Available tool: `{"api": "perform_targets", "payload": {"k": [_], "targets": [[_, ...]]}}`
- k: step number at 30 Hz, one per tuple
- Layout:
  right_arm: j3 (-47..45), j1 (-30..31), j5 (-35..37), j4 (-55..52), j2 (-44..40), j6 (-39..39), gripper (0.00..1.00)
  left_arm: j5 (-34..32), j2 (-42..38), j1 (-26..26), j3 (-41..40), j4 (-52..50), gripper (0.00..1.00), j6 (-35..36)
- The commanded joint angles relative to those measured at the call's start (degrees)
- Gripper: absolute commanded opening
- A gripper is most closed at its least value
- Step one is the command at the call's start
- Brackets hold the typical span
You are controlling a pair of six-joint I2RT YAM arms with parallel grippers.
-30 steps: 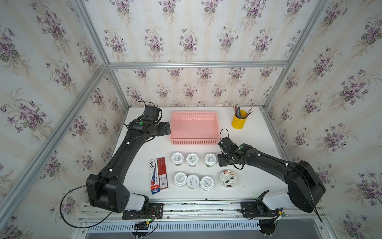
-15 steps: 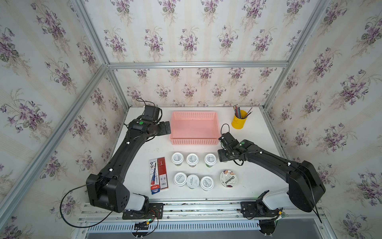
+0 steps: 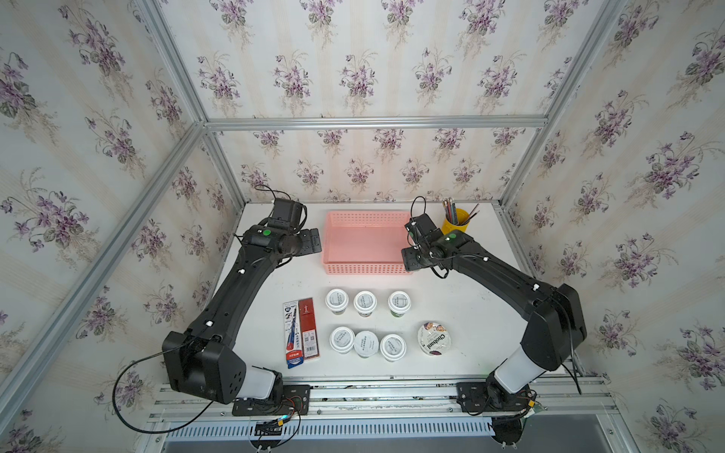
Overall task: Put the yogurt in the basket
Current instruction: Place the yogurt in the basket.
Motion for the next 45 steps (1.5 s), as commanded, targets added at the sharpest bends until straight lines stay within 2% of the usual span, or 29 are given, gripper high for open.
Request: {"api": "perform_targets", "payload": {"k": [1, 9, 14, 17, 18, 20, 29, 45], "targets": [[7.36, -0.11, -0.19, -1.26, 5.0, -2.92, 0.74, -0.62, -1.23, 0.09, 0.36, -0.31, 0.99, 0.98], [26.27, -1.24, -2.5, -1.1, 20.4, -5.54, 0.74, -0.03, -0.41, -0.71, 0.33, -0.22, 0.99, 2.31], [34.07, -3.11, -2.99, -0.82, 28.28, -6.49, 0.74, 1.21, 1.53, -0.91, 0.57, -0.08, 0.99, 2.75], [36.2, -3.58, -3.8, 0.16, 31.32, -6.62, 0.74, 1.49, 2.37, -0.9, 0.74, -0.02, 0.99, 2.83], [36.8, -5.97, -4.04, 0.6, 32.15, -6.7, 0.74, 1.41, 2.63, -0.93, 0.67, -0.02, 0.99, 2.84], [37.87, -6.6, -4.3, 1.22, 34.06, -7.0, 0.74, 1.15, 3.32, -0.85, 0.95, -0.24, 0.99, 2.84], [42.59, -7.82, -4.16, 2.27, 40.88, -8.5, 0.74, 0.61, 4.7, -0.91, 1.1, -0.12, 0.99, 2.67], [45.79, -7.88, -2.82, 2.82, 44.98, -9.87, 0.75, 0.43, 5.16, -0.91, 1.2, 0.02, 0.99, 3.04]]}}
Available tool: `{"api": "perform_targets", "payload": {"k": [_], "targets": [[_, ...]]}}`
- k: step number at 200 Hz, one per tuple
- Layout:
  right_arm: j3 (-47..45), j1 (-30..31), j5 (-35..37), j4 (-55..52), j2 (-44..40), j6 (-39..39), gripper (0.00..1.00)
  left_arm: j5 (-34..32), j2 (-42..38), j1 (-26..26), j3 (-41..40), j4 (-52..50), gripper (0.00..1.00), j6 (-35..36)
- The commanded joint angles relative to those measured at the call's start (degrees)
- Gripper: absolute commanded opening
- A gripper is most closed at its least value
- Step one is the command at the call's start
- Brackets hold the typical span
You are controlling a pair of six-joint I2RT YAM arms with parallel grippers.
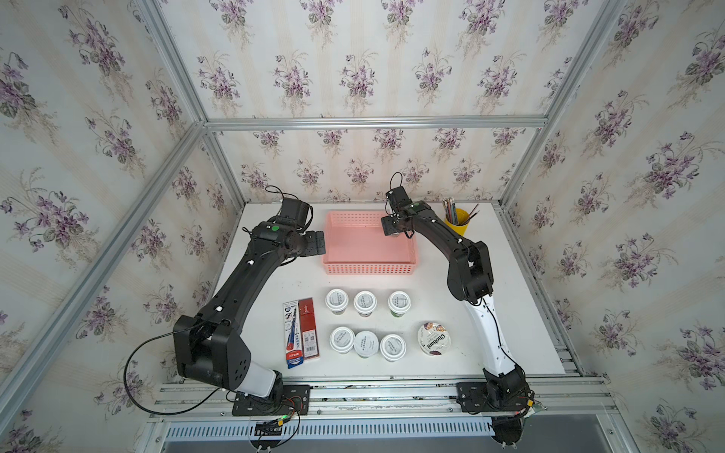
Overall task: Put the yogurt in the basket
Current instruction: Place the yogurt in the basket.
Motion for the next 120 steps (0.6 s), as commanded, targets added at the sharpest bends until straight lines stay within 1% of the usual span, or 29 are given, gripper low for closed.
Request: {"api": "perform_targets", "payload": {"k": [1, 120], "targets": [[0.61, -0.07, 0.78, 0.54, 0.62, -0.51, 0.76, -0.42, -0.01, 0.03, 0.51, -0.03, 0.99, 0.56], [1.69, -0.07, 1.43, 0.63, 2.6, -1.04, 0.77, -1.27, 0.35, 0.02, 1.03, -1.11, 0.99, 0.31]]}}
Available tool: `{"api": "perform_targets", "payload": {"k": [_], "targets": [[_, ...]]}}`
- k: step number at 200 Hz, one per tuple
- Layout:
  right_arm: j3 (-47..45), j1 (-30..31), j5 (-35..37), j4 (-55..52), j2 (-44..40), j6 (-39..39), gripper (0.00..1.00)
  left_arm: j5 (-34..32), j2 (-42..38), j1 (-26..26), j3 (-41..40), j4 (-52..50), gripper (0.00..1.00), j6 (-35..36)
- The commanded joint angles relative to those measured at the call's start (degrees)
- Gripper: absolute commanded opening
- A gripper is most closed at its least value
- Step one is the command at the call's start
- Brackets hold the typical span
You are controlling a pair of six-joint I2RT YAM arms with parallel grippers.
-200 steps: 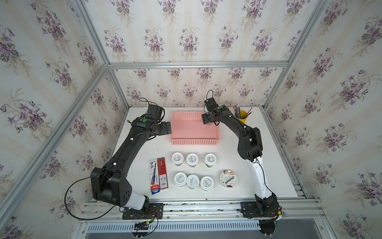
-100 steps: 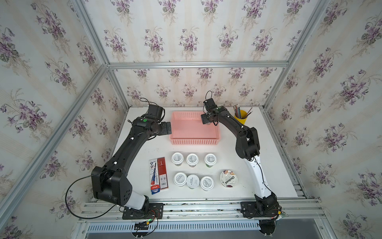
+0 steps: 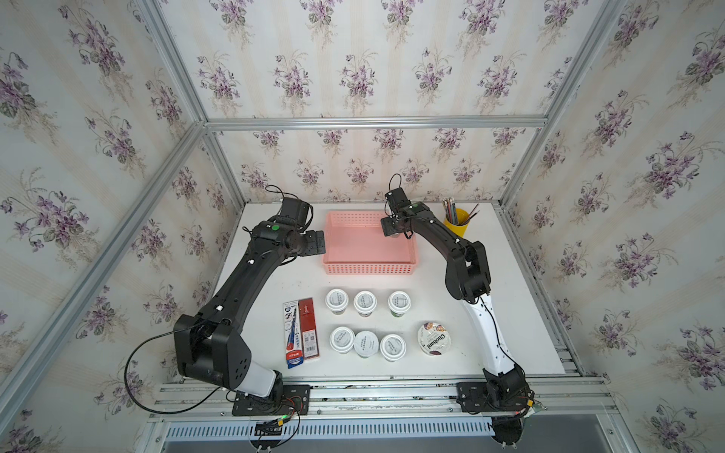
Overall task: Put the yogurt in the basket
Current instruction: Place the yogurt in the basket.
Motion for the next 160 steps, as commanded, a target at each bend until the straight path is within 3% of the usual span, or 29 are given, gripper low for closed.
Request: {"api": "perform_targets", "payload": {"k": [1, 74, 160], "targets": [[0.42, 0.0, 0.93, 0.06, 0.39, -0.38, 0.77, -0.91, 0.12, 0.04, 0.64, -1.0, 0.99, 0.35], [1.14, -0.04, 0.25, -0.33, -1.2, -0.3, 0.85, -0.79, -0.21, 0.01, 0.73, -1.19, 0.99, 0.35], [1.16, 0.0, 0.54, 0.72, -2.28, 0.54, 0.84, -0.53, -0.73, 0.03, 0.42, -1.04, 0.99, 0.48]]}}
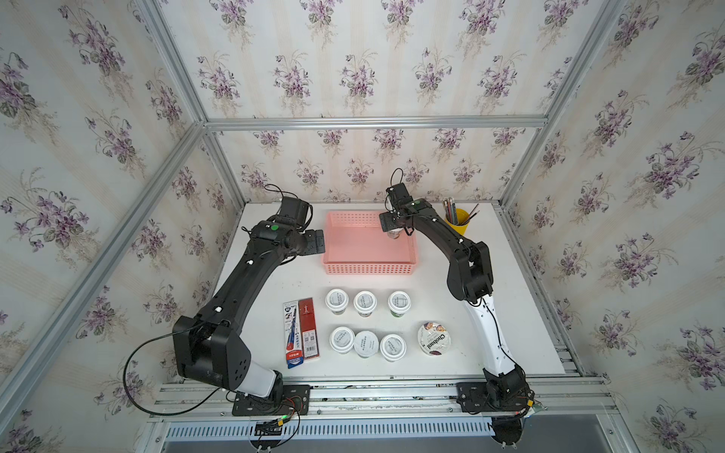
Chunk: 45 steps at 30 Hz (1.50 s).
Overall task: Put the yogurt in the basket
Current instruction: Place the yogurt in the basket.
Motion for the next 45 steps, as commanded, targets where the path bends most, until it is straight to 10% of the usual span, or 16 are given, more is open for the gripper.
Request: {"api": "perform_targets", "payload": {"k": [1, 45], "targets": [[0.21, -0.03, 0.73, 0.44, -0.27, 0.52, 0.83, -0.22, -0.38, 0.0, 0.02, -0.9, 0.99, 0.49], [-2.63, -0.09, -1.63, -0.17, -7.82, 0.99, 0.76, -3.34, -1.94, 0.01, -0.67, 0.24, 0.99, -0.82]]}}
